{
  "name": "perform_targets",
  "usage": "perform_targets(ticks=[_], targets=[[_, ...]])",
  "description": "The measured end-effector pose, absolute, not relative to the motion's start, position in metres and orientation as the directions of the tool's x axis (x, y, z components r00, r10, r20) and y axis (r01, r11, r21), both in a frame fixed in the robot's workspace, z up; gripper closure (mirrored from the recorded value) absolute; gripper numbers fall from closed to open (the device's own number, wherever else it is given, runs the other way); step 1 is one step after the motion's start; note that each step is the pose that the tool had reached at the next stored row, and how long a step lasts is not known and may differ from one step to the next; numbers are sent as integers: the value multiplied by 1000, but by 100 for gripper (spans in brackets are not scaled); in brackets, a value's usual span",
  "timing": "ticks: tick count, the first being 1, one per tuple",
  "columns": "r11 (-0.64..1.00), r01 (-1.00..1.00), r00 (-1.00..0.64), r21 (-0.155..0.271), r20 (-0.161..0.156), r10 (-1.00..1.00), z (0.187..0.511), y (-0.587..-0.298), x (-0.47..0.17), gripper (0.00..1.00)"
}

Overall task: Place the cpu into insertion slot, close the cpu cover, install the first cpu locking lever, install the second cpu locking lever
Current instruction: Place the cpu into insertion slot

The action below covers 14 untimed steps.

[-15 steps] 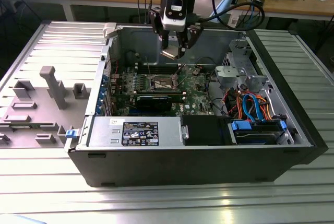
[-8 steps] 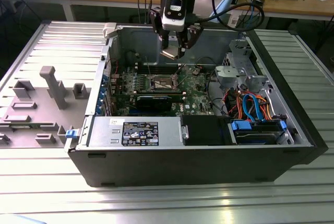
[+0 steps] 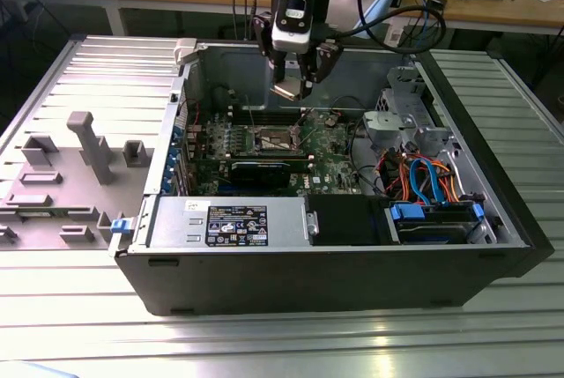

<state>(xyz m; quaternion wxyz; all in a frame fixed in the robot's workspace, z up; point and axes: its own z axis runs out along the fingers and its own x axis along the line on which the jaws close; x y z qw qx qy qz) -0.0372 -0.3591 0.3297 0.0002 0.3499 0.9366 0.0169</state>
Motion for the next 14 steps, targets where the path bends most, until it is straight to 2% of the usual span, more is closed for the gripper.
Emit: perform_targets(ticks=[14], targets=[[719,694,-720,32,11,694,329,-359,-37,45]])
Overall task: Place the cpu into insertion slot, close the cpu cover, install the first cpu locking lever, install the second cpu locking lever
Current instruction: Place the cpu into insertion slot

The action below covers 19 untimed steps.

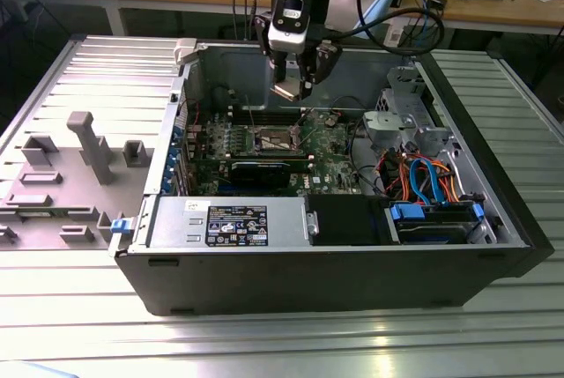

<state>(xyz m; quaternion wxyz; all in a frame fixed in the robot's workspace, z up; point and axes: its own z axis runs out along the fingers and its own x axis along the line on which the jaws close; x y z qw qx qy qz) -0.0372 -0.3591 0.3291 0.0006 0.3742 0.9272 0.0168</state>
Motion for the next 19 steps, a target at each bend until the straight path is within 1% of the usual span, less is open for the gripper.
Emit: perform_targets(ticks=[19], targets=[[672,740,-673,32,11,740,328,-359,-37,45]])
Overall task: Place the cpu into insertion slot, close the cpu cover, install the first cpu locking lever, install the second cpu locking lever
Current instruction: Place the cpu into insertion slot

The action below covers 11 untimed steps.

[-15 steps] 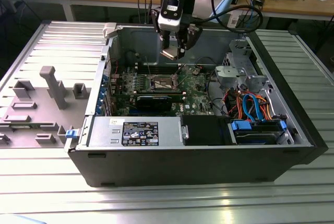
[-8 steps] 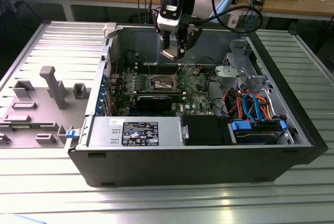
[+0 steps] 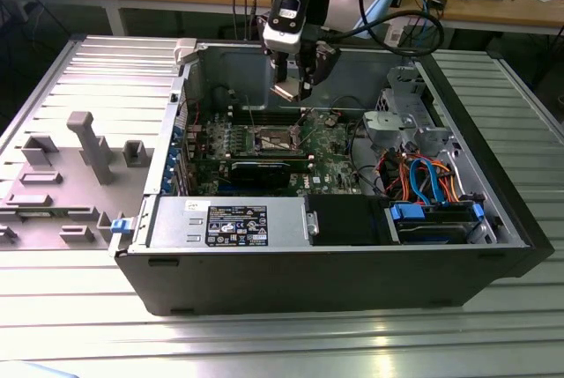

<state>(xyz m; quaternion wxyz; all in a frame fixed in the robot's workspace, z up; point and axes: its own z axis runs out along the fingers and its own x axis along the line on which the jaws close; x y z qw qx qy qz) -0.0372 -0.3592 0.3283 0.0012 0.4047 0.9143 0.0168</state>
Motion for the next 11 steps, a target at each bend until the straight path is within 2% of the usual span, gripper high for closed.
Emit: perform_targets(ticks=[11], targets=[[648,761,-649,32,11,761,328,-359,-37,45]])
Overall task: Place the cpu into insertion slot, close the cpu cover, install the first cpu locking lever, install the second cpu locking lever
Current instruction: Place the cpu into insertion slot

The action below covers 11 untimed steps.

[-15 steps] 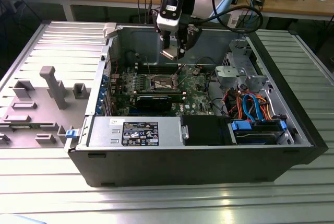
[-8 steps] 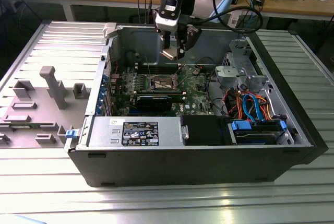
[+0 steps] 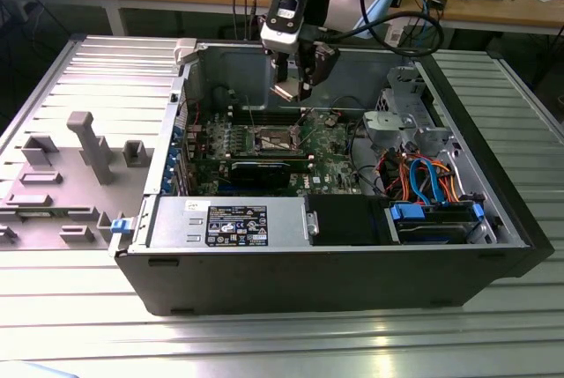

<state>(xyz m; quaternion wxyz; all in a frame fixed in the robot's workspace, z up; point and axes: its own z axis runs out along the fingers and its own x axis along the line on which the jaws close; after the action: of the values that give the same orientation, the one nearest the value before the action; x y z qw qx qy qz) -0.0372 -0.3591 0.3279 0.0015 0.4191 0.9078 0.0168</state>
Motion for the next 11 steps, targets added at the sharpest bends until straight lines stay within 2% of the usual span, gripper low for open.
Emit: perform_targets(ticks=[11], targets=[[625,780,-625,32,11,780,328,-359,-37,45]])
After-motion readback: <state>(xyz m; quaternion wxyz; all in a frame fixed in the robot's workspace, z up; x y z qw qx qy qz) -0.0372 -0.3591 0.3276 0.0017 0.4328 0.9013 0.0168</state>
